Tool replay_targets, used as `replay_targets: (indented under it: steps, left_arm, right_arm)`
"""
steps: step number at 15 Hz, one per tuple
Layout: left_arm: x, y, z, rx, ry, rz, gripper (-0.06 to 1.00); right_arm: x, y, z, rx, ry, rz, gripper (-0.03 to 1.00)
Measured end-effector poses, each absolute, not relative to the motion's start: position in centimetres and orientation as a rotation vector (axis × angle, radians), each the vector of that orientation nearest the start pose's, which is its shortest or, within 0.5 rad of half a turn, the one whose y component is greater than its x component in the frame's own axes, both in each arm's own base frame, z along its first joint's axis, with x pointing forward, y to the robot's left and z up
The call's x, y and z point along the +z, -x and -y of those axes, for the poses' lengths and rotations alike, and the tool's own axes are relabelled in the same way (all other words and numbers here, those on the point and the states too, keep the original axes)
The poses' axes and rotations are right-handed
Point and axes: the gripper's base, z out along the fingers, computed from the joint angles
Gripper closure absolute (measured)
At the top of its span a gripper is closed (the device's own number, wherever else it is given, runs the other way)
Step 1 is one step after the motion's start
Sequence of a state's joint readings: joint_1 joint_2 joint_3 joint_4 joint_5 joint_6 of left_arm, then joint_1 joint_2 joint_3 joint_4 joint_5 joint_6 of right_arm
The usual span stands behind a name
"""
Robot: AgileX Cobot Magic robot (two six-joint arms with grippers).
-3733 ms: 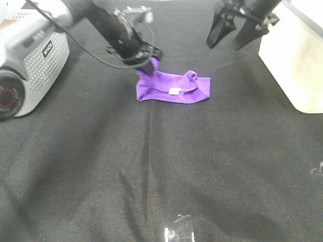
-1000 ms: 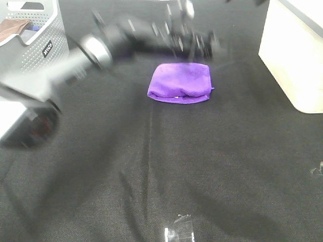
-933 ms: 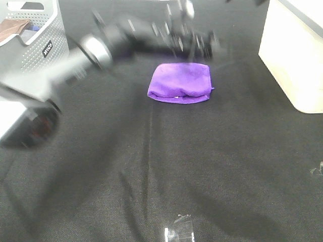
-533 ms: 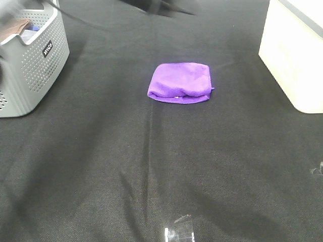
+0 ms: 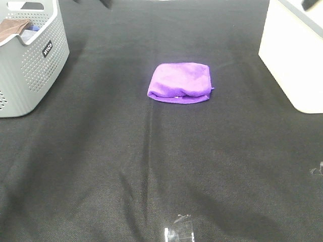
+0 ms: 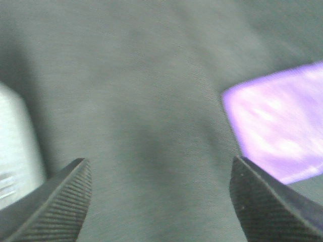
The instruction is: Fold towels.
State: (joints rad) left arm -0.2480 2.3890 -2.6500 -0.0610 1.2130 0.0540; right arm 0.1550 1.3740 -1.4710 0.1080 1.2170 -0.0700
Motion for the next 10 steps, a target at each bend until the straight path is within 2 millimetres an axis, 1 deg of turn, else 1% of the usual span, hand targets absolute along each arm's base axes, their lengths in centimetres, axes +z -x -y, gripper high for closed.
replay_targets:
  steps: [1,2,3,4,5,7,8,10]
  left_arm:
    - [33.5,-50.0,11.1,-0.148,-0.315,-2.419,0.24]
    - [34.9,-49.0,8.9,-0.128,-0.265,-2.433,0.24]
    - [36.4,-47.6,6.9,-0.105,-0.223,-2.446,0.24]
    - [37.0,-45.8,5.4,-0.082,-0.195,-2.486,0.24]
    - [37.7,-43.7,4.6,-0.077,-0.177,-2.517,0.24]
    - [39.2,-37.4,3.7,-0.074,-0.170,-2.555,0.24]
    - [39.0,-32.6,3.3,-0.078,-0.151,-2.550,0.24]
    - [38.9,-26.1,2.7,-0.089,-0.115,-2.497,0.24]
  right_arm:
    - [39.9,-24.6,-4.7,0.166,0.269,-2.577,0.21]
    - [40.0,-22.6,-4.2,0.149,0.256,-2.562,0.21]
    - [40.0,-20.6,-3.9,0.145,0.237,-2.547,0.21]
    - [40.2,-18.5,-3.5,0.140,0.225,-2.518,0.21]
    - [40.4,-16.7,-3.2,0.143,0.212,-2.486,0.21]
    - [40.6,-13.0,-2.6,0.150,0.202,-2.414,0.21]
    - [40.5,-10.6,-2.2,0.153,0.198,-2.364,0.21]
    - [40.2,-7.3,-1.7,0.155,0.195,-2.285,0.21]
